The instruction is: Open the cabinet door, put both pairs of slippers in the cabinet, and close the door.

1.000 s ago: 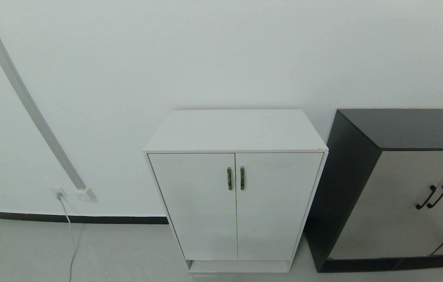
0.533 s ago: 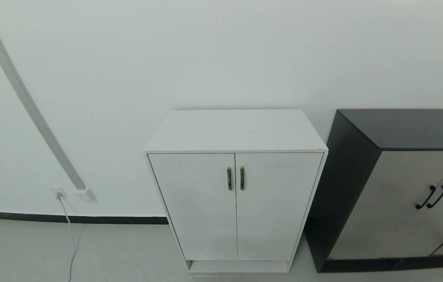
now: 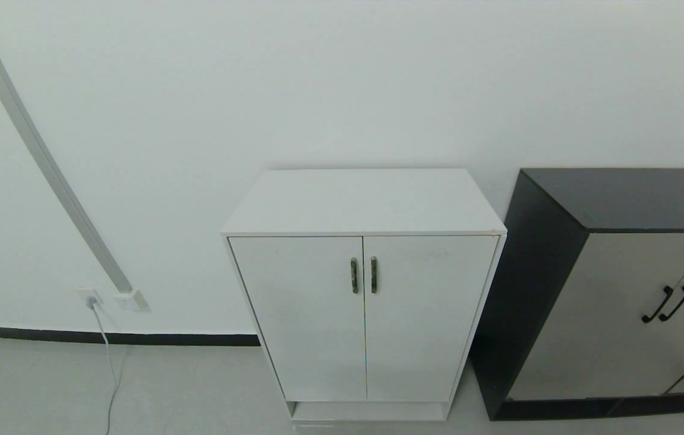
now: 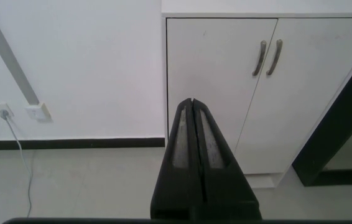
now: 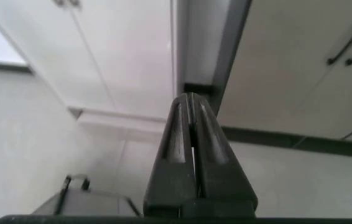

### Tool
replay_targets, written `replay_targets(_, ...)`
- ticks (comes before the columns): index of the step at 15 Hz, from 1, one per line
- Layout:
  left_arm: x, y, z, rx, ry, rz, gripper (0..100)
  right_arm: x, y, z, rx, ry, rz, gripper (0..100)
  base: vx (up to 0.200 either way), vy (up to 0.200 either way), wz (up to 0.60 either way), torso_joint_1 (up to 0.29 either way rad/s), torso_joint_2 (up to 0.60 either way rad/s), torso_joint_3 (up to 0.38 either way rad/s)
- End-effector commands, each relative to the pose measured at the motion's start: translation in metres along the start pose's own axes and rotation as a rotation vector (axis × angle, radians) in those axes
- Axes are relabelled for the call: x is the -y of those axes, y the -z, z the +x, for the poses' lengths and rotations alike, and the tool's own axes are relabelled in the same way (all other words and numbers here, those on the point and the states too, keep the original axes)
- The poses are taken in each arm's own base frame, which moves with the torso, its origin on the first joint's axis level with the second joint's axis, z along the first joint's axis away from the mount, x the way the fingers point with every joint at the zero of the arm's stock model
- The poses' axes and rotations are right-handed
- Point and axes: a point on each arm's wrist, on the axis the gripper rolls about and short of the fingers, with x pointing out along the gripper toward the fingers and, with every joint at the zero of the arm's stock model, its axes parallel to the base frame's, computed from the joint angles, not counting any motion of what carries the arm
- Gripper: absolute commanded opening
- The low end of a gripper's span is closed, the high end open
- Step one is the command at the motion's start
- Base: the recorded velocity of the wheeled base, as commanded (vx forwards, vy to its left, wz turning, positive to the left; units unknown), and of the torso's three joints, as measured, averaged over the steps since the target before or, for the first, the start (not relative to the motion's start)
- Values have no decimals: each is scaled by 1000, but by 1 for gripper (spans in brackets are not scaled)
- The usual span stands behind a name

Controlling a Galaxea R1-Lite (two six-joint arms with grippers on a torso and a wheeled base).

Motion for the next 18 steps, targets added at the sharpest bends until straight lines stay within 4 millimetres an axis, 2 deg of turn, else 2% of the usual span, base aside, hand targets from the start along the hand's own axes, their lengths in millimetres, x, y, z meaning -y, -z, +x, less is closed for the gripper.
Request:
replay_targets(1,0,0,0,-1,-1,-1,0,-1,2,-7,89,45,8,0,0,0,0,0,0,0)
replay_targets(7,0,0,0,-1,-1,-1,0,-3,8,-17,229,112,12,0,0,0,0,0,0,0)
replay_targets(11,0,0,0,-1,-1,-2,0,-2,8,-17,235,131,48,0,0,0,0,0,0,0)
replay_targets(13,0,0,0,-1,-4,-2,0,-2,6,-17,251,150,121,0,0,0,0,0,0,0)
replay_targets(18,0,0,0,-1,-2,-1,0,-1,7,-17,253,172,138,0,0,0,0,0,0,0)
